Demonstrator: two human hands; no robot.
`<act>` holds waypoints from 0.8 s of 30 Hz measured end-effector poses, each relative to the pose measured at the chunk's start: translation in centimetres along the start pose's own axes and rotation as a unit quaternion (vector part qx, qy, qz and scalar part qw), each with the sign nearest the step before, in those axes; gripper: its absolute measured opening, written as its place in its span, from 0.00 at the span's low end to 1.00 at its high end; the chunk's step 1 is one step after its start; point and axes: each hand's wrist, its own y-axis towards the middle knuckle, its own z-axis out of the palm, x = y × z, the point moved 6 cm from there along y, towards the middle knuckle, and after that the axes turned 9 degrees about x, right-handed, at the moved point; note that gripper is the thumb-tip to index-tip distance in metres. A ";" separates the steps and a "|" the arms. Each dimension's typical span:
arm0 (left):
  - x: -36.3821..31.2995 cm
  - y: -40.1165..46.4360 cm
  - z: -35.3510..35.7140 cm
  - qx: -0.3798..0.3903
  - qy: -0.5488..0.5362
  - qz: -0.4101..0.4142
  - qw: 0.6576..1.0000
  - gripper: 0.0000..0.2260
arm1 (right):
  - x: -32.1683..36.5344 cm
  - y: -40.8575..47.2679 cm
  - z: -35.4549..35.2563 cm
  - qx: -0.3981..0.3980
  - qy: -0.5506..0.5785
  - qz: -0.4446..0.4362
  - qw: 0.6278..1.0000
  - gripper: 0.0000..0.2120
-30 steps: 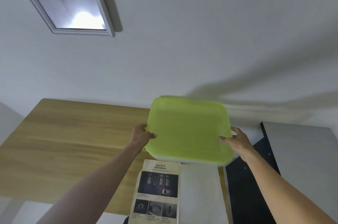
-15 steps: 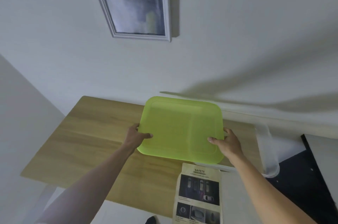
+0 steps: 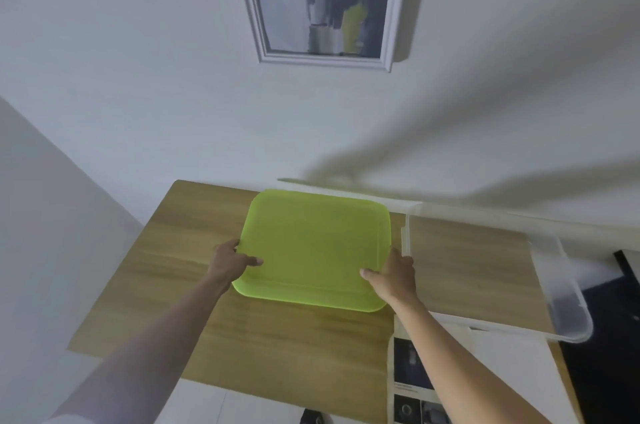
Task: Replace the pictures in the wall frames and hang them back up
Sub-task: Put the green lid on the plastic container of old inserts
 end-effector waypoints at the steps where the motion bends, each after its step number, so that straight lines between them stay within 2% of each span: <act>1: 0.3 0.7 0.0 0.003 0.004 -0.003 1.000 0.33 | 0.2 0.2 0.6 0.006 -0.010 0.002 1.000 0.44; 4: 1.4 2.5 0.7 0.015 0.010 -0.020 1.000 0.35 | 0.3 1.0 1.7 0.005 -0.027 0.020 0.999 0.43; 7: 4.9 7.0 1.5 -0.006 0.055 -0.035 0.998 0.46 | 0.2 1.9 2.3 -0.001 -0.024 0.039 0.999 0.39; 12: 2.1 3.7 2.5 -0.027 0.167 -0.034 0.985 0.34 | -0.6 2.2 3.8 0.008 -0.041 0.061 0.997 0.37; 17: 1.7 3.2 2.8 -0.034 0.195 -0.026 0.980 0.32 | -0.2 1.2 4.1 0.000 -0.092 0.036 0.995 0.35; 20: 1.1 1.8 3.2 -0.112 0.235 0.038 0.965 0.36 | 0.3 0.1 3.2 -0.031 -0.151 -0.012 0.988 0.32; 22: 0.4 -0.1 4.5 -0.162 0.238 0.107 0.952 0.33 | 0.7 -0.9 1.9 -0.070 -0.166 -0.071 0.981 0.28; 24: 0.0 -2.4 7.0 -0.174 0.223 0.157 0.946 0.29 | 0.7 -2.1 0.2 -0.107 -0.160 -0.138 0.972 0.23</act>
